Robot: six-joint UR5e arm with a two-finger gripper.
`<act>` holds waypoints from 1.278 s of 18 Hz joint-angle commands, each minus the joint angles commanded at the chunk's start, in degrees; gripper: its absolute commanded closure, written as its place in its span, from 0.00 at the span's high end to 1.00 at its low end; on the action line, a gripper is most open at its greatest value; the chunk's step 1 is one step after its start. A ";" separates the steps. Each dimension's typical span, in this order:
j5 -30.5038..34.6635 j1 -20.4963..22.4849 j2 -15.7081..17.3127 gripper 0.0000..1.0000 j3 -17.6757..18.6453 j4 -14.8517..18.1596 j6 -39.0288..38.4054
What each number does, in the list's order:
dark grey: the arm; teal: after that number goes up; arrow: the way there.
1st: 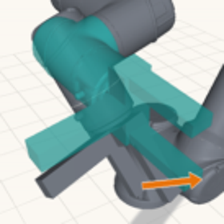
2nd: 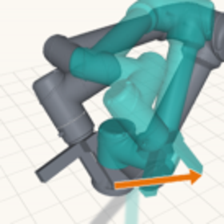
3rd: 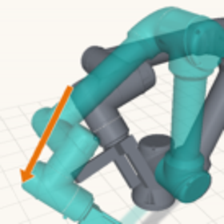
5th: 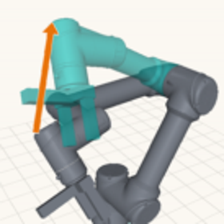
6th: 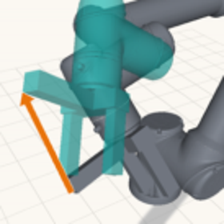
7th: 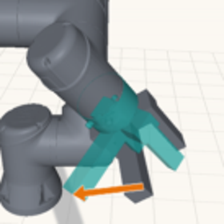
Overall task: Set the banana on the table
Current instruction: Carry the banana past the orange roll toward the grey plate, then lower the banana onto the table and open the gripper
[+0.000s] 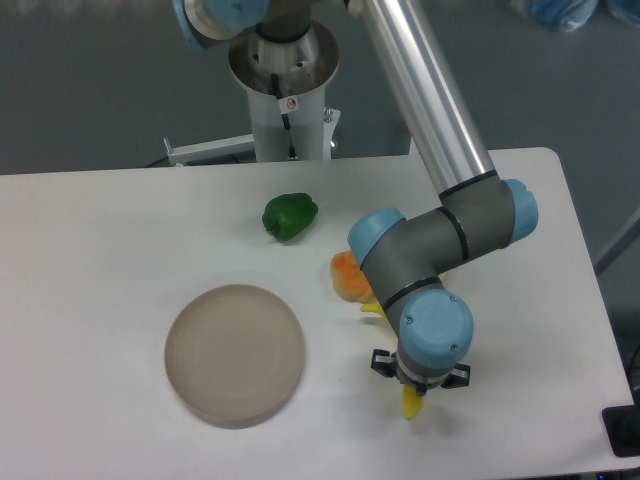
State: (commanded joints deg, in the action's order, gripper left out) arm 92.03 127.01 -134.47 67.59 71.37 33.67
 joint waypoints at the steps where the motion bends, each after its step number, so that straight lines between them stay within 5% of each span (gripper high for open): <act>1: -0.71 -0.09 0.09 0.04 0.00 0.00 -0.09; 6: -2.47 -0.71 -0.09 0.22 0.26 -0.09 0.25; 8: -3.00 -0.71 0.00 0.49 0.26 -0.17 0.78; 9: -2.91 -0.62 0.09 0.80 0.26 -0.09 0.87; 10: -2.39 -0.71 0.00 0.96 0.26 -0.17 0.70; 14: -2.47 -0.27 0.96 1.00 0.09 -0.09 1.57; 23: -4.32 5.18 6.94 1.00 0.61 -0.18 19.84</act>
State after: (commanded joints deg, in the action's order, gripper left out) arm 87.71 132.18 -127.53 68.20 71.19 53.51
